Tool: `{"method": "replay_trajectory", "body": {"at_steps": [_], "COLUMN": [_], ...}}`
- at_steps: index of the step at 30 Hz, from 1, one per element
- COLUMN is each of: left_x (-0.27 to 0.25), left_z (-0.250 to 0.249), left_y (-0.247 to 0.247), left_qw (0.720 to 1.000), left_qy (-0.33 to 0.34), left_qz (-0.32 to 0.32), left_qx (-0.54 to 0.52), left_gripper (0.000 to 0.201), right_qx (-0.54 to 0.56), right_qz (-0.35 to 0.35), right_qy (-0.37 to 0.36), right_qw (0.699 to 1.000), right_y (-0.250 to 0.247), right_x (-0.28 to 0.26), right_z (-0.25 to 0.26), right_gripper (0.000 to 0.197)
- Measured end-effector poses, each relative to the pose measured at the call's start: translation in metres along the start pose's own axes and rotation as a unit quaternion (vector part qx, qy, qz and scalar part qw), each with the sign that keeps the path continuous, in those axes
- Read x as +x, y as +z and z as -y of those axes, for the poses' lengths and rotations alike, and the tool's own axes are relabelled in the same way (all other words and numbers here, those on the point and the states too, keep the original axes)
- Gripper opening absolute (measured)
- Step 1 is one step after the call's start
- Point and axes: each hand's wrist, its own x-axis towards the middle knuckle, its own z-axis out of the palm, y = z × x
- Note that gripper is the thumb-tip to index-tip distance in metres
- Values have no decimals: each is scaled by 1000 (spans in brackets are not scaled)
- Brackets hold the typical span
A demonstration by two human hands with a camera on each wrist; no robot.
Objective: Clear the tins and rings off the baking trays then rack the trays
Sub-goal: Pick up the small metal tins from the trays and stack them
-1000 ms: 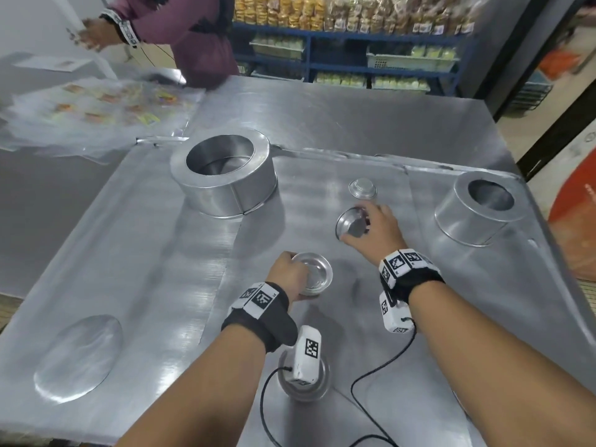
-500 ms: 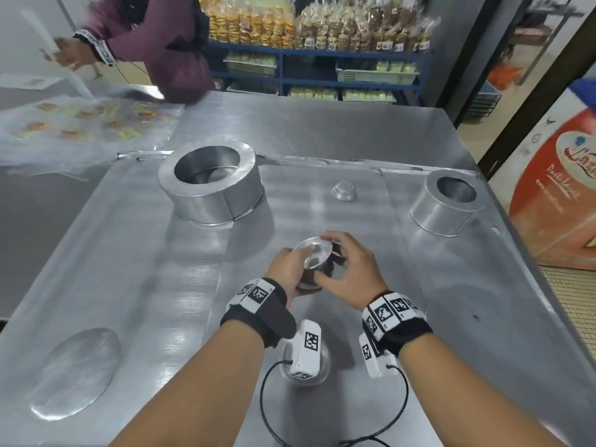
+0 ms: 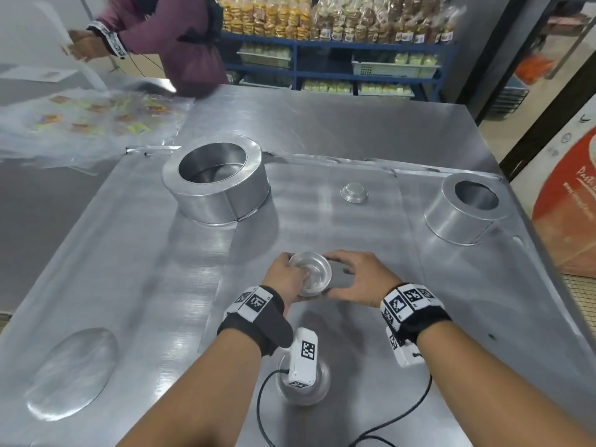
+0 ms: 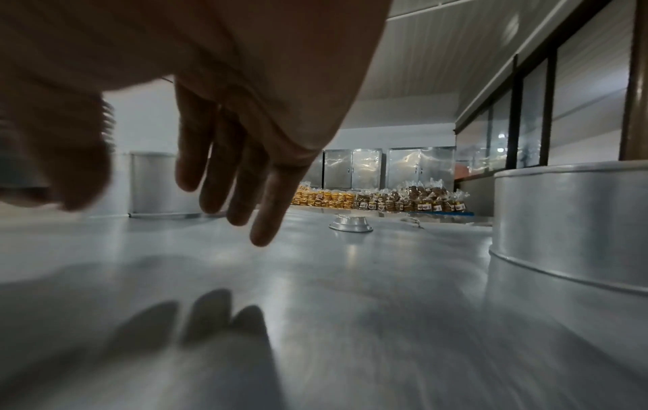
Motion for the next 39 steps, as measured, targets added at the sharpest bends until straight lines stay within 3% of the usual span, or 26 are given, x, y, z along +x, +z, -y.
{"method": "replay_trajectory", "body": {"at_steps": [4,7,13,22,31,39], "left_x": [11,19,36,43,35,3], "left_z": [0,0,3,2,-4,-5], "left_y": [2,4,9,10,13,2], "left_qw": [1000,999,997,997,997,999], "left_qy": [-3,-4,-12,-19,-23,-28], "left_qz": [-18,-30,-50,-58,-40,-27], "left_qx": [11,29,50,56,58,8], "left_gripper": [23,21,23,24,25,26], "right_qx": [-164,-200,-260,-262,-196,-132], "right_qz": [6,-33,-109,-135,-153,-156], "right_qy": [34,63,120,189,182,58], "right_qw": [986,977,952,937,951,977], "right_y": [-21,-37,-64,-87,-91,-73], "right_x": [45,82,156,231,205,123], "right_z": [-26,-44,-85,-119,-98,-21], "right_gripper": [47,42,43,57,72,72]}}
